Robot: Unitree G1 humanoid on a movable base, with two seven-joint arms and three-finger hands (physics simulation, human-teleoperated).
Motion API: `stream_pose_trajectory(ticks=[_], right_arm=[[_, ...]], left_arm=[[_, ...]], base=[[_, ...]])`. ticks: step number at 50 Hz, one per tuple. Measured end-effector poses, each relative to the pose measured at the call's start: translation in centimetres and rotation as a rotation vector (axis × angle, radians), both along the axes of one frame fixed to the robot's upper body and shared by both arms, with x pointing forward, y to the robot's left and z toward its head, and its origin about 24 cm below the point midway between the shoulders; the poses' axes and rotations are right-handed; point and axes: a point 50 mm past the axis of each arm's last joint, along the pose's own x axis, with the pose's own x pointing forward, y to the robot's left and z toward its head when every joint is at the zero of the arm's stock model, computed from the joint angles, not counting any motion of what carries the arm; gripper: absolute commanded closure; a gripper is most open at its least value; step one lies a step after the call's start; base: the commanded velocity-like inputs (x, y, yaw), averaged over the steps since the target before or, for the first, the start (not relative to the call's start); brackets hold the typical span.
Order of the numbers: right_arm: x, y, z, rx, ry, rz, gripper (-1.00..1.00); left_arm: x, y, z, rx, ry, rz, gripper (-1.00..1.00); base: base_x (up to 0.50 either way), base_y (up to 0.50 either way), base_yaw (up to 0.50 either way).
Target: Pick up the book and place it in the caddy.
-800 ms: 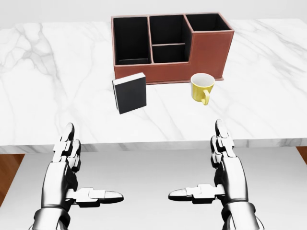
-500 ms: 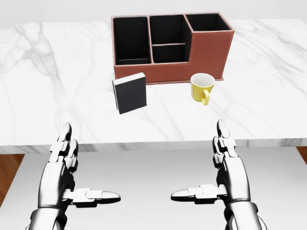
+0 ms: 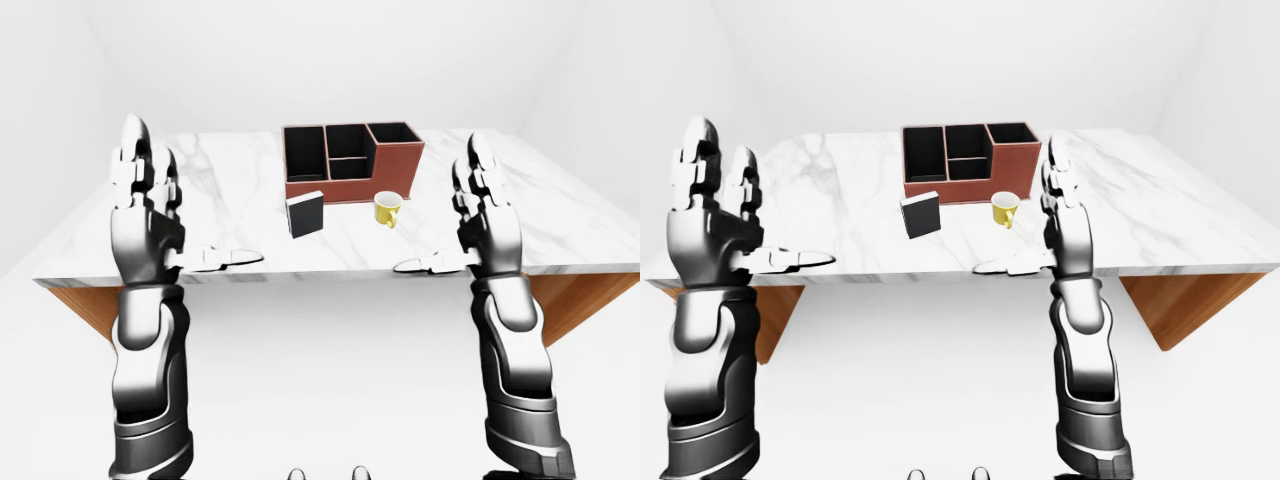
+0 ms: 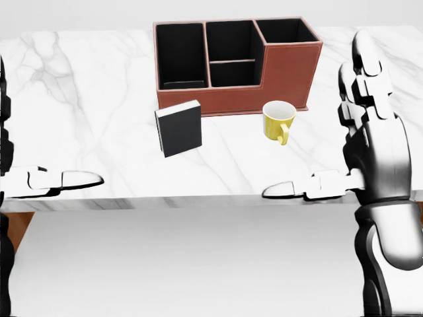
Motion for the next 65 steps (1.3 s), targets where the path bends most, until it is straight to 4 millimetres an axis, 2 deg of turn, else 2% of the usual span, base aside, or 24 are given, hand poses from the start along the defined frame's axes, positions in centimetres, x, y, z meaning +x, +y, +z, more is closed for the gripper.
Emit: stream_pose_trajectory(ticks=[6, 13, 21, 28, 42, 47, 65], right_arm=[[-0.2, -1.3, 3.2, -0.073, -0.115, -0.01, -1.0], [-1.1, -3.3, 5.2, -0.161, -0.176, -0.042, -1.0], [-1.6, -5.4, 6.4, -0.242, -0.184, -0.08, -1.0], [-1.6, -7.0, 6.6, -0.289, -0.15, -0.107, -1.0], [-1.5, -8.6, 6.1, -0.317, -0.092, -0.131, -1.0], [-1.5, -9.0, 5.9, -0.325, -0.077, -0.142, -1.0], [-1.3, -9.4, 5.3, -0.346, -0.033, -0.154, -1.0]], left_arm=[[-0.8, 1.7, 2.7, 0.049, -0.105, 0.041, -1.0], [-2.3, 3.8, 5.4, 0.09, -0.212, 0.088, -1.0], [-3.3, 6.5, 6.2, 0.119, -0.22, 0.153, -1.0], [-3.6, 8.9, 6.0, 0.114, -0.185, 0.202, -1.0], [-3.4, 12.0, 6.0, 0.058, -0.141, 0.263, -1.0], [-3.4, 12.4, 5.9, 0.059, -0.125, 0.271, -1.0], [-3.5, 12.9, 5.9, 0.073, -0.111, 0.288, -1.0]], base=[[0.0, 0.0, 0.0], [0.0, 0.0, 0.0], [0.0, 0.0, 0.0], [0.0, 0.0, 0.0], [0.0, 0.0, 0.0], [0.0, 0.1, 0.0], [0.0, 0.5, 0.0]])
